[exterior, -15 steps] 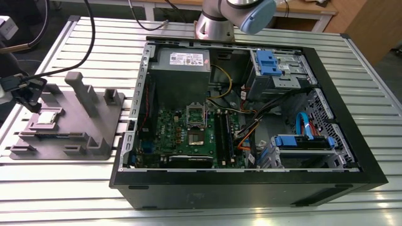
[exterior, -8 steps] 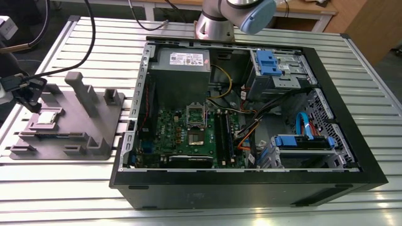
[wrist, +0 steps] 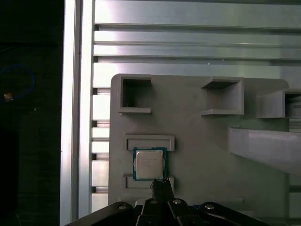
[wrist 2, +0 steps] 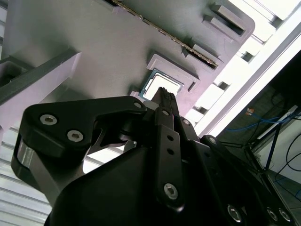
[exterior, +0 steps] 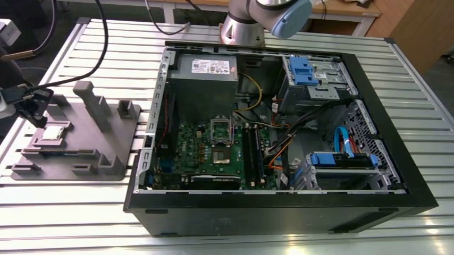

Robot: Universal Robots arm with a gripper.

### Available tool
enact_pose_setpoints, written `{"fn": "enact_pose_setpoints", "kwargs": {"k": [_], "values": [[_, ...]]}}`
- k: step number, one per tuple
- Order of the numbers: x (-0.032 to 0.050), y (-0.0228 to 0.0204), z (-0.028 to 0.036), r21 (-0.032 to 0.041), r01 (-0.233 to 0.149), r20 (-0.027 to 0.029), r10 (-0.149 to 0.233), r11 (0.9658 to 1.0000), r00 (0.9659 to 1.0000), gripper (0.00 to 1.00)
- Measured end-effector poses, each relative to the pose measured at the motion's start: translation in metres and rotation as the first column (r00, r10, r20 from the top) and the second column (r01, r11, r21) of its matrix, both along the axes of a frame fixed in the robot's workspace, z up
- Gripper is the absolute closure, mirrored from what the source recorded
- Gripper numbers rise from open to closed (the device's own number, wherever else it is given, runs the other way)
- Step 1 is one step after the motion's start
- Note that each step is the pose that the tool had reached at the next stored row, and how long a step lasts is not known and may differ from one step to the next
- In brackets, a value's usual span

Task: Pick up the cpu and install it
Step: 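Reach for the cpu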

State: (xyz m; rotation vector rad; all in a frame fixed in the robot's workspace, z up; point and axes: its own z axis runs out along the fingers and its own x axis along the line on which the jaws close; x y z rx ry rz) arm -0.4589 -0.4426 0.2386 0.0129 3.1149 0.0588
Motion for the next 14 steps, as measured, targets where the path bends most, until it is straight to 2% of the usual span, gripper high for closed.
{"fn": "enact_pose_setpoints", "kwargs": {"k": [14], "values": [[0.0,0.0,-0.0043,-0.0003,0.0,-0.0004,0.0,1.0,1.0,0.89]]}}
